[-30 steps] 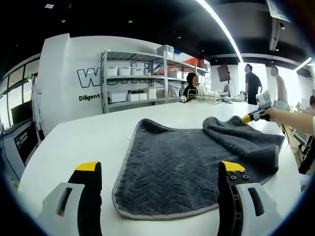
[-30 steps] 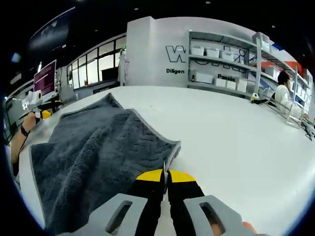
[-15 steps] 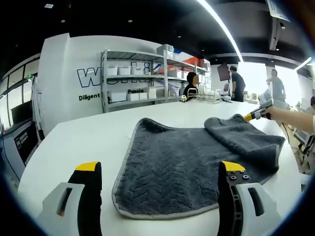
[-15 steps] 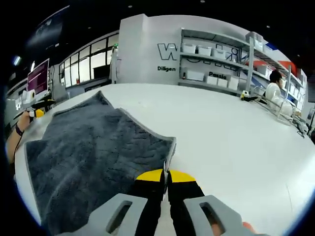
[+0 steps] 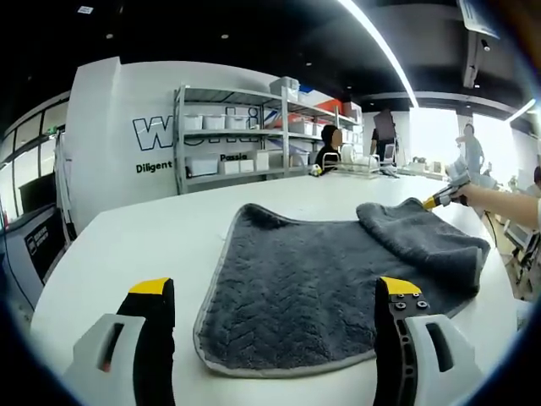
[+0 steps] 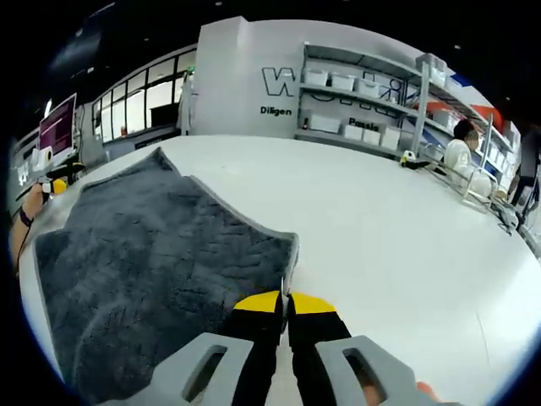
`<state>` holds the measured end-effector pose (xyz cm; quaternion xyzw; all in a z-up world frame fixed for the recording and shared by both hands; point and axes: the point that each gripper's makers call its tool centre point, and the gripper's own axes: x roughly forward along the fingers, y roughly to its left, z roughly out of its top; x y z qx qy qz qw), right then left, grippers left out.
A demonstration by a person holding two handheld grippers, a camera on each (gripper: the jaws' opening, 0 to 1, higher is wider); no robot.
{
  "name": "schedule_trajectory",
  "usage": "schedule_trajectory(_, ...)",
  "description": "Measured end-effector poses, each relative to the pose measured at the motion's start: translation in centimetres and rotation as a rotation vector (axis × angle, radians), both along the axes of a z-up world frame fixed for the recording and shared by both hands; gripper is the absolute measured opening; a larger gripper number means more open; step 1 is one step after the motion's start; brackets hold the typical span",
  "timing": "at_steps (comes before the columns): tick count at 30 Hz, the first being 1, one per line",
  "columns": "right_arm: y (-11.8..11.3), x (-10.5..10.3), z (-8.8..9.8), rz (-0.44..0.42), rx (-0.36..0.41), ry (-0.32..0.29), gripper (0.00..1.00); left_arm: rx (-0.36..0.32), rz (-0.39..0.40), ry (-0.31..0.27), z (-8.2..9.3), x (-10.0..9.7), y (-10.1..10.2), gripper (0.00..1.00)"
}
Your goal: Open the folded towel by lifting each exposed corner and separating the folded layers until the towel lies flat within the target outline without major curled edges
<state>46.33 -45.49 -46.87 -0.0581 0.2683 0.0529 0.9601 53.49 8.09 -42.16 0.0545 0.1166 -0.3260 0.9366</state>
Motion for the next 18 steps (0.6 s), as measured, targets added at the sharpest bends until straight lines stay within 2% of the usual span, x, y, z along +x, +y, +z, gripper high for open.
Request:
schedule_trajectory(9, -2.1, -0.6, -0.4, -0.046, -0.010, 0.013, 0.00, 0.003, 0.000, 0.002, -0.1, 0.0, 0.0, 0.97)
schedule_trajectory(18, -4.0, -1.4, -0.6, -0.074, -0.051, 0.035, 0.00, 0.005, 0.001, 0.004, -0.2, 0.1, 0.0, 0.97)
